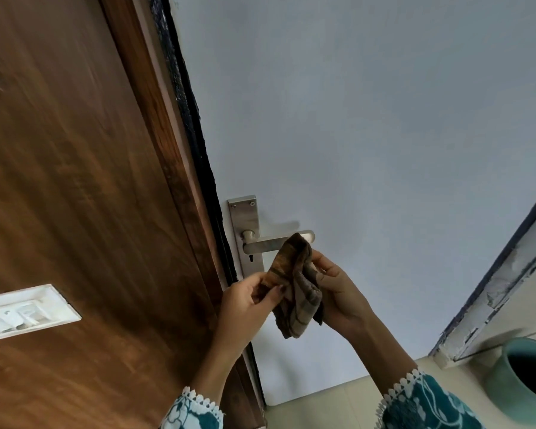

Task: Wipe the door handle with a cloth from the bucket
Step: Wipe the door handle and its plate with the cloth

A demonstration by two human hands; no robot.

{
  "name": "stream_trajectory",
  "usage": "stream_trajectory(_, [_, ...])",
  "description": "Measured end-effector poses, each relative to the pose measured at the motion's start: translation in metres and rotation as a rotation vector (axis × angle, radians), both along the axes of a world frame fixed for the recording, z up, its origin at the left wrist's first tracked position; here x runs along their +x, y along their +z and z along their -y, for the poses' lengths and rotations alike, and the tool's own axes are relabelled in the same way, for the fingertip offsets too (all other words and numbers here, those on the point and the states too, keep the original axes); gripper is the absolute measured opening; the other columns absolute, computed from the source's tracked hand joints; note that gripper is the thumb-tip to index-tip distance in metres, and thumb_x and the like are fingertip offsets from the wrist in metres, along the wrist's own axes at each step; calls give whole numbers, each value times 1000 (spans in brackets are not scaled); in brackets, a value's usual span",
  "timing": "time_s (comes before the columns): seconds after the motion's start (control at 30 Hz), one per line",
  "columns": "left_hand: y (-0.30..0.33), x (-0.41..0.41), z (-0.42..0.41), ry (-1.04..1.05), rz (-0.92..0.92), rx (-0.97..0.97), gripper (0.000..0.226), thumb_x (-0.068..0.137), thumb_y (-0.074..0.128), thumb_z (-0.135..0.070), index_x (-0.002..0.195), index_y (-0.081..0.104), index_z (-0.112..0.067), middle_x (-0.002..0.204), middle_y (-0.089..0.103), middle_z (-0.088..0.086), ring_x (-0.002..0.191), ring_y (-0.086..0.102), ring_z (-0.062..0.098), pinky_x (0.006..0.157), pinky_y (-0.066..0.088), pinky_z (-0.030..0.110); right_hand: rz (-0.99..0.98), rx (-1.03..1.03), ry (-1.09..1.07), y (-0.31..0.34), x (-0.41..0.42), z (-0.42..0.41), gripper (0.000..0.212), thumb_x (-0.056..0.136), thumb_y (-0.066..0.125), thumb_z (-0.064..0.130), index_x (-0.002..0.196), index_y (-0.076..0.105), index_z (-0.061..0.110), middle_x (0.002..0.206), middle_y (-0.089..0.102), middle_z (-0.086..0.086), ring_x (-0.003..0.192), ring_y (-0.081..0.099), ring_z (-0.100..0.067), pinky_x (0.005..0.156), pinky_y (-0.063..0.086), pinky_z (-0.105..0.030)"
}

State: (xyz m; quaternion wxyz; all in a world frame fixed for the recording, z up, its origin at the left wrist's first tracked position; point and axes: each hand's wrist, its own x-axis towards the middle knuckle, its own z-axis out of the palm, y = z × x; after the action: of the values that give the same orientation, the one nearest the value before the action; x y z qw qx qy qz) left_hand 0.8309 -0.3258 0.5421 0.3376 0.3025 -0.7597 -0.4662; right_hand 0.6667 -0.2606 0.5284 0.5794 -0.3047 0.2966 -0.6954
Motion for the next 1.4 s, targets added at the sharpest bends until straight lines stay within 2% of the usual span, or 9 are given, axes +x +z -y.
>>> stream_trajectory(0.17, [9, 4, 11, 63, 130, -261, 14, 84, 69, -19, 93, 70, -9, 80, 73, 1, 77, 67, 5, 65, 57, 30, -388, 185, -67, 14, -11, -9, 58, 73, 60, 62, 104, 67, 13, 101, 72, -10, 96, 68, -28, 81, 54, -36])
stream_trajectory(0.3, [16, 5, 19, 34, 53, -202, 15, 83, 70, -12, 97, 69, -18, 86, 74, -4, 82, 69, 3, 70, 58, 26, -680, 271, -77, 26, -5, -8, 19, 83, 68, 23, 98, 68, 11, 96, 73, -7, 94, 68, -26, 87, 54, -39])
stream_trajectory(0.4, [24, 10, 22, 145, -94, -240, 24, 84, 69, -18, 108, 66, -12, 94, 73, -6, 85, 69, 2, 72, 56, 20, -827, 325, -338, 45, -6, -2, 11, 79, 70, 15, 90, 72, 14, 87, 75, -6, 85, 70, -23, 86, 55, -44])
stream_trajectory(0.5, [36, 21, 27, 299, -251, -454, 31, 89, 58, -29, 111, 64, -7, 96, 73, 0, 85, 71, 7, 71, 57, 22, -1099, 176, -827, 70, -2, 4, 10, 75, 69, 27, 76, 66, 17, 67, 68, 1, 65, 63, -13, 64, 52, -26])
stream_trajectory(0.6, [46, 30, 34, 377, -336, -630, 25, 93, 51, -18, 111, 62, -4, 95, 72, 5, 80, 71, 8, 67, 57, 24, -1373, -167, -1092, 78, 5, 25, 10, 80, 65, 18, 88, 62, 13, 92, 69, 0, 86, 59, -11, 74, 45, -20])
stream_trajectory(0.83, [53, 32, 58, 581, -248, -1011, 23, 91, 50, -3, 110, 61, 4, 109, 65, 15, 104, 59, 20, 92, 46, 24, -2081, -258, -594, 12, 20, 57, 21, 83, 60, 23, 93, 60, 4, 134, 56, -17, 131, 44, -30, 98, 41, -48])
stream_trajectory(0.97, [52, 29, 81, 726, -57, -1148, 37, 92, 47, -16, 126, 48, -4, 135, 52, 19, 134, 37, 29, 111, 24, 45, -2132, -170, -449, 40, 11, 54, 71, 83, 36, 70, 117, 56, 11, 134, 58, -5, 129, 47, -22, 107, 28, -47])
stream_trajectory(1.1, [42, 19, 101, 807, 91, -1223, 48, 96, 39, -26, 139, 36, -5, 147, 35, 16, 147, 12, 18, 115, 5, 51, -2197, -137, -526, 31, 12, 68, 49, 93, 38, 42, 132, 51, 14, 126, 61, -6, 117, 55, -25, 103, 30, -42])
stream_trajectory(1.4, [33, 15, 112, 884, 112, -1354, 52, 100, 33, -30, 145, 28, -5, 151, 24, 4, 147, 11, 18, 116, 2, 50, -2127, -155, -870, 3, 54, 97, 39, 89, 42, 17, 124, 58, 9, 123, 63, -10, 116, 57, -28, 100, 33, -44])
